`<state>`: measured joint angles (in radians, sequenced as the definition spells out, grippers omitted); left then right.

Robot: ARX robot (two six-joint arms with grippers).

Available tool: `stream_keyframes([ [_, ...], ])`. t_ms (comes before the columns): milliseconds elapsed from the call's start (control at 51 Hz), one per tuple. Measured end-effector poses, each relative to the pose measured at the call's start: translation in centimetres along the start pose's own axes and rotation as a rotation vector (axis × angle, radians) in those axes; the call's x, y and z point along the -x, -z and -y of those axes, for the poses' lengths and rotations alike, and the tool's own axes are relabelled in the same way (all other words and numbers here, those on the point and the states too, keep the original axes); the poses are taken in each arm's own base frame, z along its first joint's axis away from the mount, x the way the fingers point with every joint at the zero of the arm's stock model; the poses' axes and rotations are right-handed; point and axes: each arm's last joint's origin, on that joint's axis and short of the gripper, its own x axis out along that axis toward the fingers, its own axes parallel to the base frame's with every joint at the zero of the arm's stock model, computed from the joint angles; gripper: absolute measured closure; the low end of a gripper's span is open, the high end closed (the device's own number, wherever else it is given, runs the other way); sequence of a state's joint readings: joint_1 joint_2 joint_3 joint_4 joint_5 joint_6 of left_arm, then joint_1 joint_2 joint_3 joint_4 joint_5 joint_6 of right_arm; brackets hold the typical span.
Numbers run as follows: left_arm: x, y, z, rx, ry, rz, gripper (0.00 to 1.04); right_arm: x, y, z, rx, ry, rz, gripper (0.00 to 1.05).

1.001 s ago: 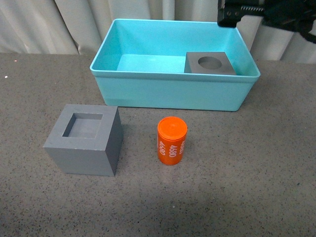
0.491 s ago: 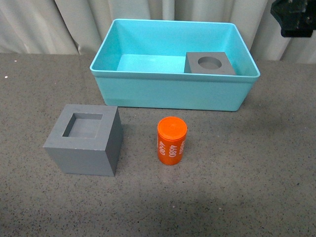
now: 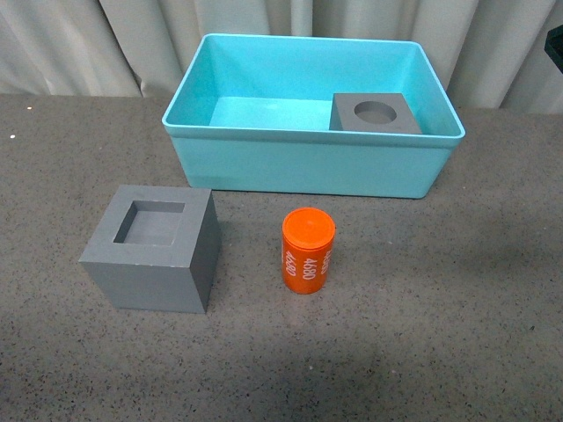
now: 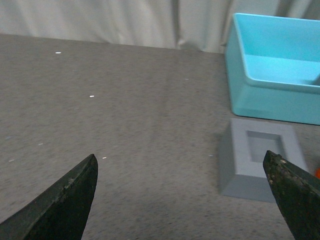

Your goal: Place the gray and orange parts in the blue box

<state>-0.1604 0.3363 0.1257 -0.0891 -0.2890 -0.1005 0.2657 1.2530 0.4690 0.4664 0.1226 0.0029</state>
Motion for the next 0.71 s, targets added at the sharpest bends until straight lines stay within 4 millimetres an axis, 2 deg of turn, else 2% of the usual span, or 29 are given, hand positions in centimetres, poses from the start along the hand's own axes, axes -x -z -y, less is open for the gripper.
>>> stream_keyframes([
  [79,-1.7,-1.2,1.0,0.033,0.059,-0.024,0.07,0.0,0.0,-0.1,0.002,-0.004,-0.001,0.10],
  [196,-5.5,-2.6,2.3,0.093,0.144,-0.099,0.07,0.0,0.0,-0.1,0.002,-0.002,-0.001,0.10],
  [491,-11.7,-0.7,4.6,0.077,0.230,-0.334,0.07,0.0,0.0,-0.1,0.003,-0.003,-0.001,0.10],
  [707,-14.7,-0.2,5.6,0.024,0.261,-0.393,0.07,0.0,0.0,-0.1,0.004,-0.003,-0.001,0.10],
])
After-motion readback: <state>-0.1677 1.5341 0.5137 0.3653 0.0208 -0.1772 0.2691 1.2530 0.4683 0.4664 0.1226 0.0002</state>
